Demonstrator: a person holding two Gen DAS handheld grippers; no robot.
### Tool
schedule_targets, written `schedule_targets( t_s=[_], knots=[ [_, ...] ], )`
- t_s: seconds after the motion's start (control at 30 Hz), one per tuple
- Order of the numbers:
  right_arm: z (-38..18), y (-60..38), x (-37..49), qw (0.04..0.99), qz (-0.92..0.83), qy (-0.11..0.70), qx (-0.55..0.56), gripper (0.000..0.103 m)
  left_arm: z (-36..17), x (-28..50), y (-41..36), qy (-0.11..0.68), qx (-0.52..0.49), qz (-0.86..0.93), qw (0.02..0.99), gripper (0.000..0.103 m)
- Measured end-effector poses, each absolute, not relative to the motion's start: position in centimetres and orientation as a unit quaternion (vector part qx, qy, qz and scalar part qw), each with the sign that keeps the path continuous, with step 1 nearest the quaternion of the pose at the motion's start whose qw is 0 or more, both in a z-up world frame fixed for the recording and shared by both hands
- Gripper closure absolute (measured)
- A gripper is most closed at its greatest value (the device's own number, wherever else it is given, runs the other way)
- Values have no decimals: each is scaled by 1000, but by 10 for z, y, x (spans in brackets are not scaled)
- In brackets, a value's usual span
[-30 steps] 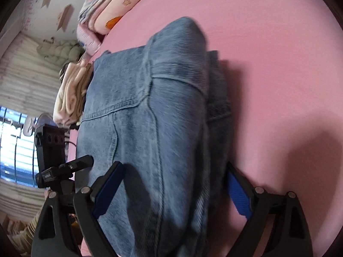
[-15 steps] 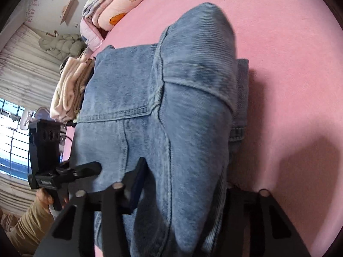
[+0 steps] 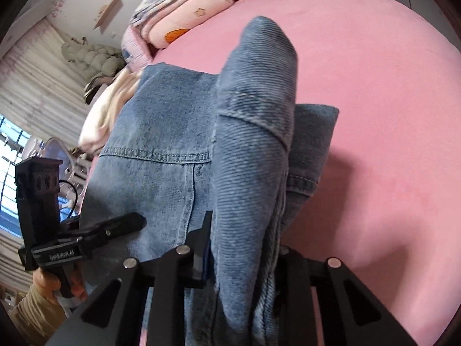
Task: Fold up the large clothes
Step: 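Grasp the denim bundle edge with the right tool and lift it, then carry the bundle with the right tool and lay it on the clothes stack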
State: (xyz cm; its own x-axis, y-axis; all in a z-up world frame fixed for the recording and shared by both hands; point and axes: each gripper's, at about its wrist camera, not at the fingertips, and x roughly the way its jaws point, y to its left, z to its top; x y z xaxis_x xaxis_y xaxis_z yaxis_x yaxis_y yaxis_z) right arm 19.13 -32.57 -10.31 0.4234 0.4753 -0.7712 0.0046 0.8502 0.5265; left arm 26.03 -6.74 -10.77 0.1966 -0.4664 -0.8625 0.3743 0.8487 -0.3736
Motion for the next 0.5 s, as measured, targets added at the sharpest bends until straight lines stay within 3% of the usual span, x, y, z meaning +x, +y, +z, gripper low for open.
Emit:
schedule_targets(
  t_s=[0.23, 0.5],
  knots=[
    [-73, -222, 162, 793, 200, 524, 235, 81, -59, 218, 41, 575, -27, -257, 776, 50],
    [1, -97, 244, 793, 278, 492, 226, 81, 35, 263, 172, 544, -24, -220, 810, 50]
  ],
)
